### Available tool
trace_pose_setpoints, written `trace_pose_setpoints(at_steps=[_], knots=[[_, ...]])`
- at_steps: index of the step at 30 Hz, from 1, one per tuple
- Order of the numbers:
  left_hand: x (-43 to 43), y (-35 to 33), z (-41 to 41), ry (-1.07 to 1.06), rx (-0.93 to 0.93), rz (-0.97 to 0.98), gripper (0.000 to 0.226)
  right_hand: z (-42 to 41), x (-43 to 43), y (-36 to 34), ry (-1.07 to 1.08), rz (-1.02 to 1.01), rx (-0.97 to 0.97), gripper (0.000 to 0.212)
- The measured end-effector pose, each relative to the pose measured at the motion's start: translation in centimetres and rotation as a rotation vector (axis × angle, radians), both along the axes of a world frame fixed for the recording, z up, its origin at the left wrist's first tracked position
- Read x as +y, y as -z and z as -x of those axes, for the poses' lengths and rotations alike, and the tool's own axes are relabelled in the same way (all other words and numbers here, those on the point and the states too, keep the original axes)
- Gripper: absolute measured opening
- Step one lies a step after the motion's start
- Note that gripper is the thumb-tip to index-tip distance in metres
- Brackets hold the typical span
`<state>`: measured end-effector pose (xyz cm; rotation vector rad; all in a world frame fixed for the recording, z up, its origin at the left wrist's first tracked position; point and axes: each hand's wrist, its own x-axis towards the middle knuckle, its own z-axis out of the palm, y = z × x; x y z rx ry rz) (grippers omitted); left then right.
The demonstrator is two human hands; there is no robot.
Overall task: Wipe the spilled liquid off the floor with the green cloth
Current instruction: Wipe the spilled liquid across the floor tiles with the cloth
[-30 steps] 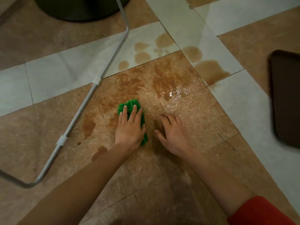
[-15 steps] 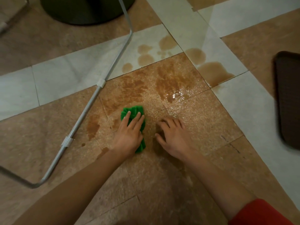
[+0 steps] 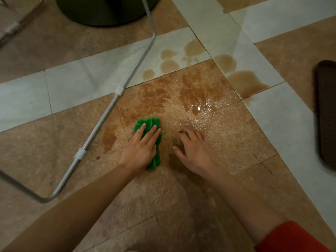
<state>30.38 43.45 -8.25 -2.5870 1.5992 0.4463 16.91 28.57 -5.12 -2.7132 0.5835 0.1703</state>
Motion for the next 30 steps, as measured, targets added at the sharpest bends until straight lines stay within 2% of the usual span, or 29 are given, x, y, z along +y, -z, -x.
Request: trace_pose_setpoints(at_steps=[5, 8, 11, 14, 17, 19, 23, 24, 30], knots=[[-2.2, -0.1, 0.3, -0.176, -0.017, -0.006, 0.054, -0.2, 0.0, 0.1, -0.024, 0.007, 0.045, 0.05], [-1.6, 0.0, 1.3, -0.098, -0.002, 0.0, 0.057, -0.4, -0.1, 0.0, -0.015, 0.001, 0.031, 0.049], [0.9, -0.1, 0.8, 0.003, 0.018, 0.121, 0.054, -0.4, -0.2, -0.1, 0.006, -0.02, 0.028, 0.05], [1.1, -0.5, -0.3, -0.19, 0.021, 0.231, 0.054, 0.0, -0.2, -0.2, 0.0, -0.024, 0.032, 0.051], [-0.5, -0.5, -0.3, -0.394, 0.065, 0.207, 0.054, 0.0, -0.1, -0.5, -0.037, 0.006, 0.043, 0.05], [-0.3, -0.2, 0.0, -0.331, 0.053, 0.185, 0.055, -0.4, 0.0, -0.8, -0.04, 0.004, 0.052, 0.052], [2.7, 0.2, -0.7, -0.016, 0.006, 0.175, 0.052, -0.7, 0.2, -0.9, -0.019, -0.026, 0.04, 0.051], [3.0, 0.1, -1.2, -0.019, 0.025, 0.192, 0.051, -0.5, 0.2, -0.8, -0.014, -0.028, 0.032, 0.051], [-0.4, -0.7, 0.1, -0.383, 0.107, 0.245, 0.061, 0.2, 0.0, -0.4, -0.01, -0.029, 0.064, 0.058]])
